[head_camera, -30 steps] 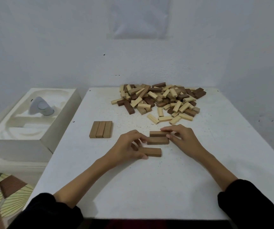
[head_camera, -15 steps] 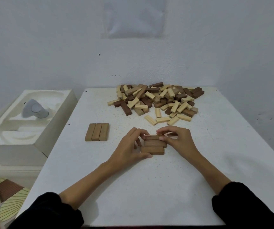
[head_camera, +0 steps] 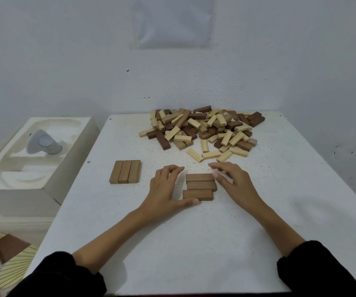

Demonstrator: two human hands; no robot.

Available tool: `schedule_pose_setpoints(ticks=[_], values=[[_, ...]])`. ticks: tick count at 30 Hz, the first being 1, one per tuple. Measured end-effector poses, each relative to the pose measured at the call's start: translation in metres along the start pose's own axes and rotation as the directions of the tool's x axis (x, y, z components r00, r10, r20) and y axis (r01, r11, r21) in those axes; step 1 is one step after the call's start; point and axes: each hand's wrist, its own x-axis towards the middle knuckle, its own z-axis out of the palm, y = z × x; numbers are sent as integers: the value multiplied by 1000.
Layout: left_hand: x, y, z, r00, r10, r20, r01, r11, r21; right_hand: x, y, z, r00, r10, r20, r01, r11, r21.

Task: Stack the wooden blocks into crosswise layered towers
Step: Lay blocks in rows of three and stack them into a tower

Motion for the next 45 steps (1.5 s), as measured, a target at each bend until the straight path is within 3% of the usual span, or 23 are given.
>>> schedule_pose_setpoints(ticks=[2, 5, 8, 13, 20, 28, 33, 37, 41, 45], values=[[-7, 3, 3, 996, -68, 64, 62, 993, 99, -8, -5, 0, 997, 80, -10, -80, 993, -83], [-20, 7, 9, 977, -122, 177, 68, 957, 283, -28, -7, 0, 961, 230, 153, -168, 926, -338], [-24, 11, 11, 972, -103, 212, 27, 942, 333, -41, -8, -4, 931, 234, 281, -78, 877, -473], [-16, 15, 16, 970, -80, 229, -2, 941, 337, -43, -9, 1, 931, 171, 323, 17, 862, -506], [-11, 9, 9, 969, -87, 232, 4, 942, 336, -33, -2, -11, 946, 147, 289, -17, 913, -408], [10, -7, -11, 982, 25, 185, -49, 990, 129, -13, 7, -25, 924, 60, 377, 60, 953, -298], [13, -9, -7, 992, 68, 103, -74, 996, 58, -5, 7, -16, 949, -1, 316, 86, 964, -253], [12, -11, -6, 991, 69, 111, -80, 992, 96, -5, 6, -18, 942, 27, 336, 75, 955, -288], [3, -11, -5, 987, -30, 160, -13, 966, 258, -17, 4, -16, 914, 170, 368, 10, 897, -441], [-15, 0, 3, 963, -68, 260, -35, 928, 370, -36, -3, -7, 884, 202, 422, 73, 832, -550]])
